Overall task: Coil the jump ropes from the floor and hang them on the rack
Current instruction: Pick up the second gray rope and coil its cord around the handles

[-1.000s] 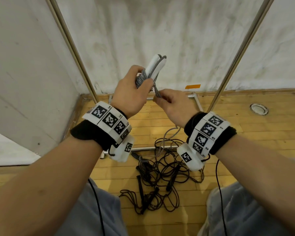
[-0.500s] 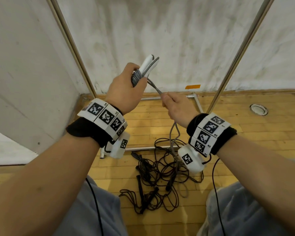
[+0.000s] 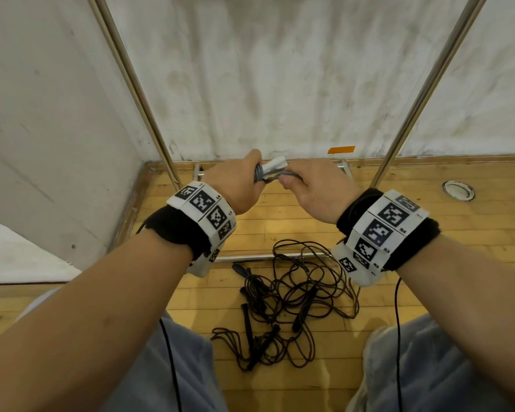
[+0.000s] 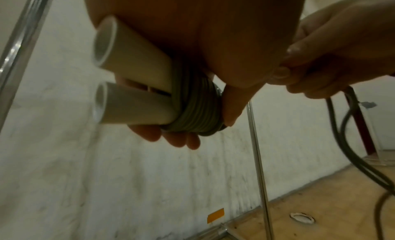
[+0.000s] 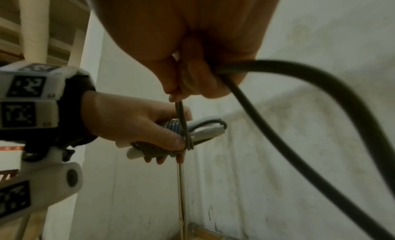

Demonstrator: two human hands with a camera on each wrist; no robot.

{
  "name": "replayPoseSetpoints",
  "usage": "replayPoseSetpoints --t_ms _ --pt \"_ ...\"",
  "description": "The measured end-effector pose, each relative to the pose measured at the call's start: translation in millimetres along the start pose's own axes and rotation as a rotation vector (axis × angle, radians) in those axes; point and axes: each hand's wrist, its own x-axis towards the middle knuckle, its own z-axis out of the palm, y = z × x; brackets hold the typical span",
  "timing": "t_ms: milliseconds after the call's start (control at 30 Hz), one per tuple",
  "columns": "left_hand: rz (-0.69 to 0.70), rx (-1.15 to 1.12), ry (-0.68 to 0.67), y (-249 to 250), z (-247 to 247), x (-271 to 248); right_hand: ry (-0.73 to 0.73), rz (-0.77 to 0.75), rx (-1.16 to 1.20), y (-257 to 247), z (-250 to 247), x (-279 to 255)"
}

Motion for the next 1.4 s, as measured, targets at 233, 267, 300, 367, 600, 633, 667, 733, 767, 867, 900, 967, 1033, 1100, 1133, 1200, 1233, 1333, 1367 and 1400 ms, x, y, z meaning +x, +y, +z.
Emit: replayPoseSetpoints --t_ms 233,267,300,367,600,633,667,733,767,867,900,967,1033,1100,1133,1200,1233,1333,1367,1400 --pt "0.132 0.040 -0.005 17 7 -10 0.059 -0.011 -0.156 11 -12 0" --pt "0.145 0.029 -0.007 19 8 -11 0.064 0.002 -0.166 12 -14 1" --pt "0.159 0.013 -0.012 21 8 -12 0.075 0.014 -0.161 13 -15 1" --pt "0.182 -0.032 -0.018 24 8 -12 0.107 0.031 -0.120 15 -18 2" --pt "0.192 -0.117 0.027 31 6 -9 0.185 0.121 0.020 18 -19 8" --pt "0.192 -0.120 0.033 32 6 -10 0.198 0.138 0.047 19 -21 9" --pt "0.197 -0.119 0.039 33 6 -10 0.209 0.154 0.078 21 -22 10" --pt "0.211 -0.111 0.059 35 6 -12 0.224 0.186 0.147 24 -24 12" --pt "0.215 -0.109 0.069 35 6 -14 0.224 0.203 0.173 26 -24 12" --pt "0.231 -0.118 0.079 37 4 -17 0.195 0.249 0.256 30 -23 14" --pt "0.258 -0.127 0.084 38 3 -18 0.178 0.265 0.297 32 -23 14" --pt "0.337 -0.178 0.109 38 -2 -22 0.130 0.294 0.417 35 -24 13" --pt "0.380 -0.249 0.146 39 -10 -25 0.088 0.323 0.601 38 -24 11" --pt "0.347 -0.330 0.197 38 -16 -28 0.047 0.341 0.828 37 -19 10" --pt "0.309 -0.383 0.216 38 -18 -28 0.034 0.345 0.935 35 -15 10" --pt "0.221 -0.490 0.230 36 -22 -26 0.050 0.335 1.048 28 -7 11" --pt "0.177 -0.537 0.242 35 -24 -24 0.076 0.316 1.053 23 -3 11" --pt "0.048 -0.663 0.308 32 -31 -20 0.198 0.234 0.890 10 5 10" --pt "0.022 -0.700 0.324 31 -32 -19 0.233 0.204 0.776 7 6 9" --pt "0.008 -0.730 0.333 30 -34 -18 0.255 0.173 0.660 5 8 9"
